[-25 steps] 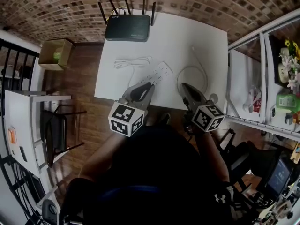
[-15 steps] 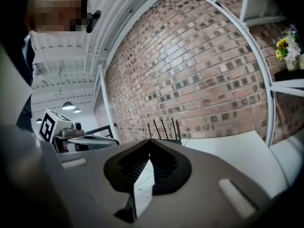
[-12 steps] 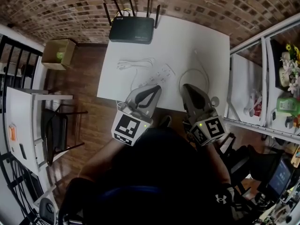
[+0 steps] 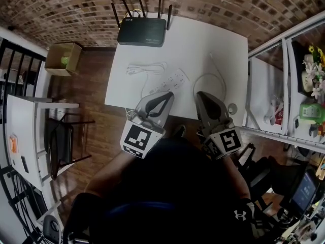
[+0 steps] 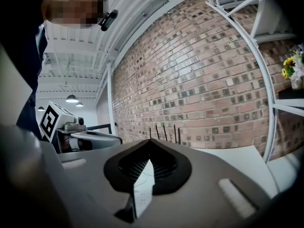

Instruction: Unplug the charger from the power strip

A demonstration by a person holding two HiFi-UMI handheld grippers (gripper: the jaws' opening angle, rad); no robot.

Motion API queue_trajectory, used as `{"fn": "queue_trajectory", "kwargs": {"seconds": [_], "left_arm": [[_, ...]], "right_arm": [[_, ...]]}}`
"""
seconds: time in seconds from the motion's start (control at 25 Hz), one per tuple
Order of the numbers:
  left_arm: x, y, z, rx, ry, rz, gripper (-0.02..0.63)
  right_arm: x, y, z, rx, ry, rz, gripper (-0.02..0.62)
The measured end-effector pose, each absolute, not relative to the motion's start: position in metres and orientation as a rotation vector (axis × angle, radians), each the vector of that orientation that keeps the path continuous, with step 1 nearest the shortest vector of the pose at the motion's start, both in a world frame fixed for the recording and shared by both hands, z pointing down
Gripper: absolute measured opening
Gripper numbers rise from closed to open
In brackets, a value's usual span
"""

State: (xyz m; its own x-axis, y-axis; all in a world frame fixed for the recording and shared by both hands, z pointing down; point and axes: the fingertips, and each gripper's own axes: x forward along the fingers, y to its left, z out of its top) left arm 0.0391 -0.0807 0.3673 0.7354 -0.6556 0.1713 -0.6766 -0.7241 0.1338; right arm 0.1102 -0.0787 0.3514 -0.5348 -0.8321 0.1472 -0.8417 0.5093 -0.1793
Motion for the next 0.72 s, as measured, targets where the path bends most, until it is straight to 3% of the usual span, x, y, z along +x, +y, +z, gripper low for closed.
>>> {"fn": "queue_trajectory", "kwargs": {"seconds": [0.72], "left_arm": [[0.036,-0.080,0.372,2.726,-1.089,0.178,0.005]], "right_arm": [[0.121,-0.076,0.354,1.546,-2.663,0.332,0.011]]}}
